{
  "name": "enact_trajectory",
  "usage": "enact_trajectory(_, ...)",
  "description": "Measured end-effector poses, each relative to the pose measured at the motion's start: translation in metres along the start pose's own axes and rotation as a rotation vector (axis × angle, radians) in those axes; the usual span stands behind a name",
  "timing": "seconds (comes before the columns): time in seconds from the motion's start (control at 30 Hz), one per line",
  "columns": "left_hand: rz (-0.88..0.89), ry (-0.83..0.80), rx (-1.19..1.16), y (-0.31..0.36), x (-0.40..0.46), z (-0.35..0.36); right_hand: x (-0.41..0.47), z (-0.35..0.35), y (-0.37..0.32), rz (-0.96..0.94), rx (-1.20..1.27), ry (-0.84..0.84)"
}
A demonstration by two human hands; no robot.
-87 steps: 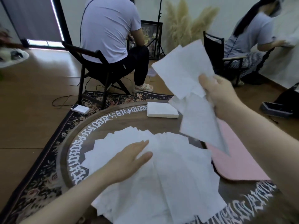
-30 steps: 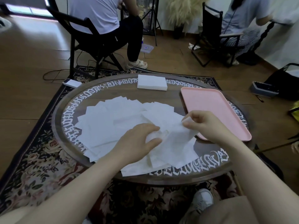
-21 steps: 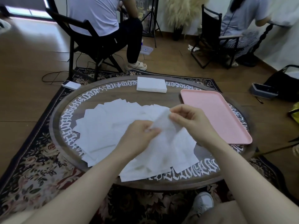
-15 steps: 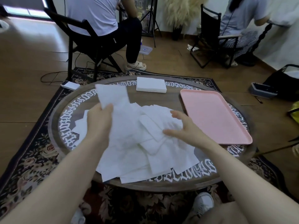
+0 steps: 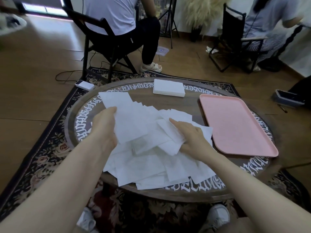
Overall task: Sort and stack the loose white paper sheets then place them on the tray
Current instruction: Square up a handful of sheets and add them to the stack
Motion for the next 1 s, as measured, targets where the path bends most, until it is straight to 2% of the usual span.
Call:
enact_trajectory(0.17,-0.018,-0.019,-0.009,0.001,-0.001,-0.001,0.006,-0.001,-0.015,-0.070,0.078,0.087)
enact_trajectory(0.4,-0.036,0.000,0.002,0.003,0.002,-0.011,0.015,-0.045,0.001,0.285,0.659,0.373)
enact_trajectory(0.6,-0.099,-0.035,0.006,-0.004,-0.006,0.000,0.004,-0.070,0.014,0.413,0.885,0.467)
enact_trajectory(0.7,-0.158,-0.154,0.074,-0.013,-0.017,0.012,-0.002,-0.081,0.010,0.375,0.953,0.542)
enact_trajectory(0.83,-0.236,-0.287,0.139,-0.029,-0.033,0.026,-0.010,-0.079,-0.008,0.269,0.907,0.440)
enact_trajectory(0.9,-0.248,-0.307,0.130,-0.031,-0.036,0.029,-0.011,-0.075,-0.015,0.191,0.824,0.321)
enact_trajectory(1.0,-0.229,-0.293,0.118,-0.028,-0.032,0.027,-0.011,-0.071,-0.017,0.206,0.784,0.223)
Point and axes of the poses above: each hand's wrist, its own x-axis towards the middle knuckle, its own z-axis out of the palm, y = z × x, the point moved 4 cm from there along x, towards the middle knuckle, and after that the axes turned 14 degrees about z, right-handed, at the moved point
